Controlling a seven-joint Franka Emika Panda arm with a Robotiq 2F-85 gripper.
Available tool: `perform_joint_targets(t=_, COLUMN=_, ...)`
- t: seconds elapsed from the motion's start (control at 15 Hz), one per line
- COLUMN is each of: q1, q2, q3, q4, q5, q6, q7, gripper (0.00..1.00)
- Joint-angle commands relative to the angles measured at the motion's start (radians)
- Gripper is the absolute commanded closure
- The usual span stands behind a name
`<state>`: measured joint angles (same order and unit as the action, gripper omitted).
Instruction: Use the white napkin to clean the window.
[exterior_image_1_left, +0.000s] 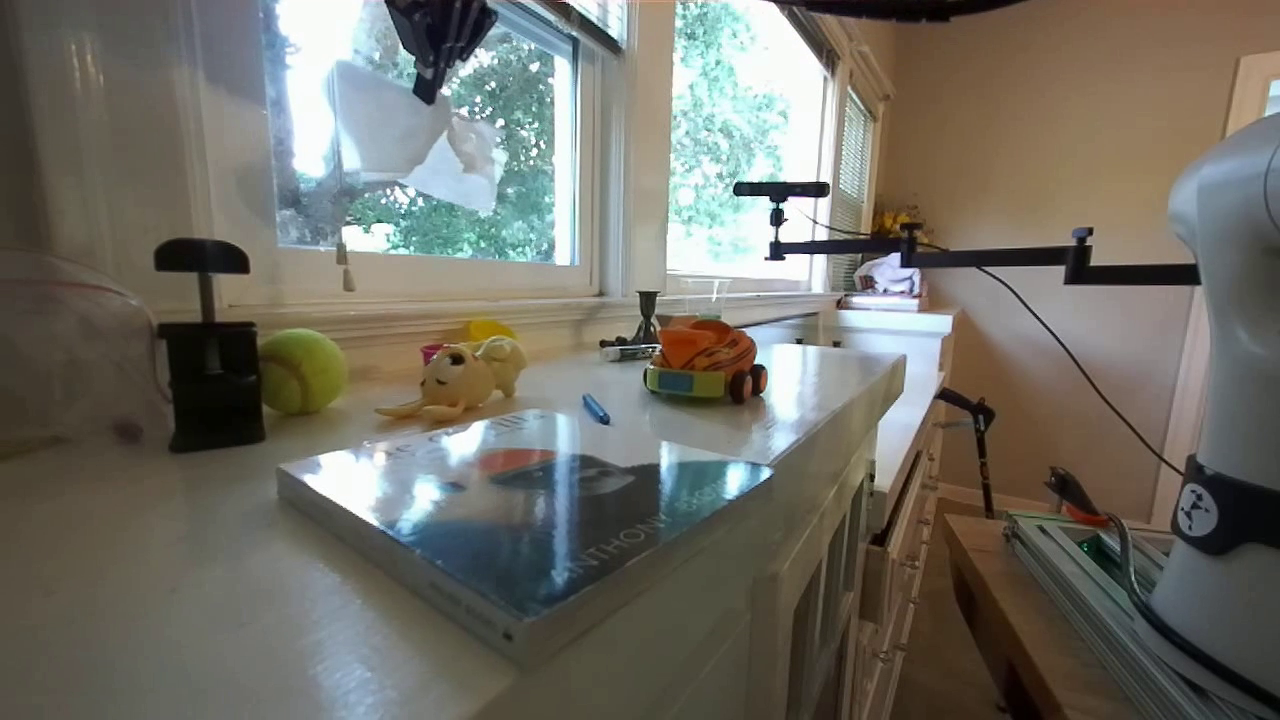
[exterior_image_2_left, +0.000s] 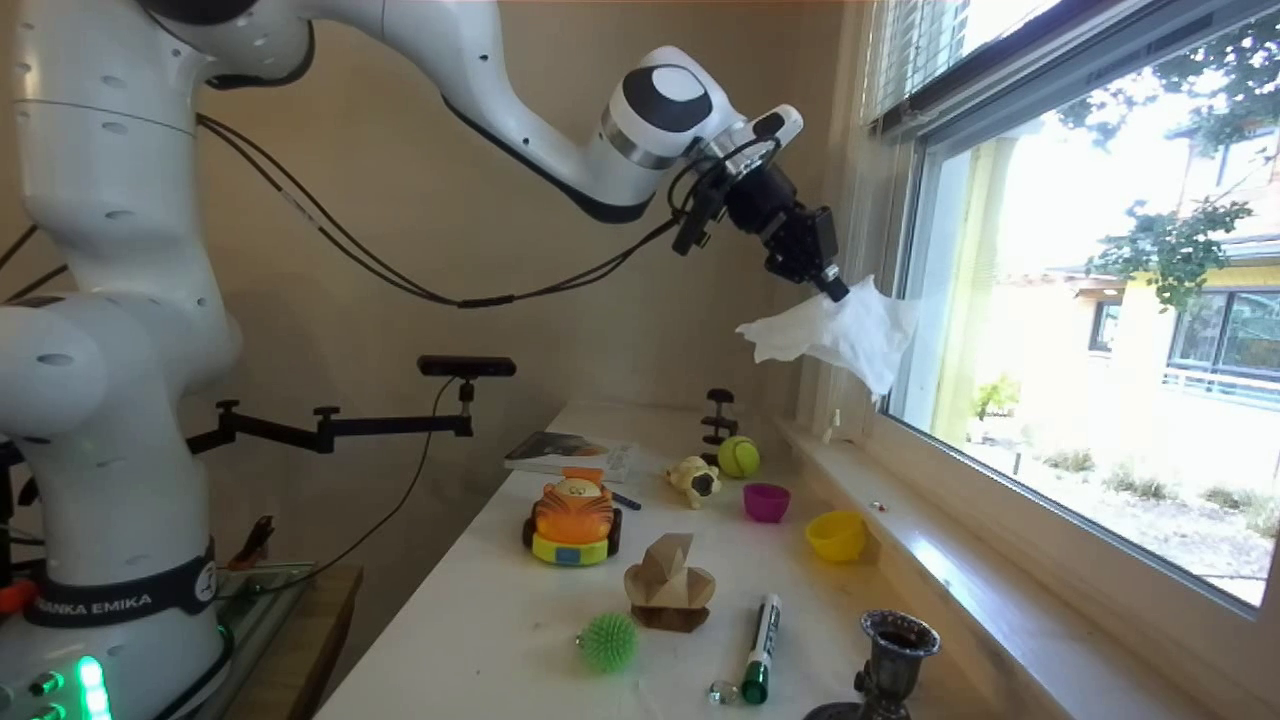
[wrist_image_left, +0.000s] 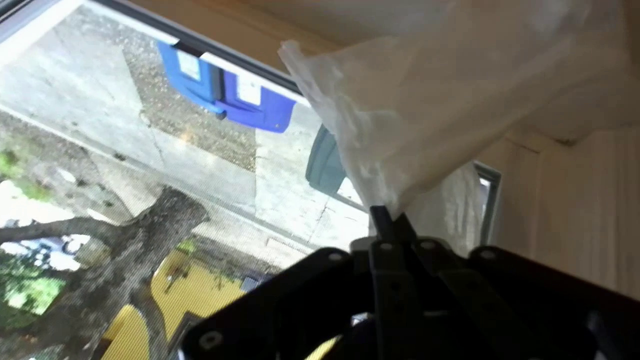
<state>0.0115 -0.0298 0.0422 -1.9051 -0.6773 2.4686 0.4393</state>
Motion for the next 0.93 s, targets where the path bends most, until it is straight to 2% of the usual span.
perform_joint_targets(t=0.0, q1=0.024, q2=-0.033, q3=0.014, q4=-0.04, q5=0.178, q6=-0.048, q7=-0.029, gripper=1.0)
perform_joint_targets(t=0.4, q1=0.036, q2=-0.028, q3=0.025, q4=-0.059, q5=0.31, q6=-0.12, q7=-0.049, gripper=1.0)
perform_joint_targets(t=0.73, q1=0.035, q2=-0.062, q3=0.028, q4=-0.06, q5=0.305, q6=-0.172, q7=-0.051, gripper=1.0)
perform_joint_targets(t=0.87, q1=0.031, q2=-0.086, q3=0.029, q4=-0.092, q5=0.296, q6=-0.139, q7=-0.018, gripper=1.0)
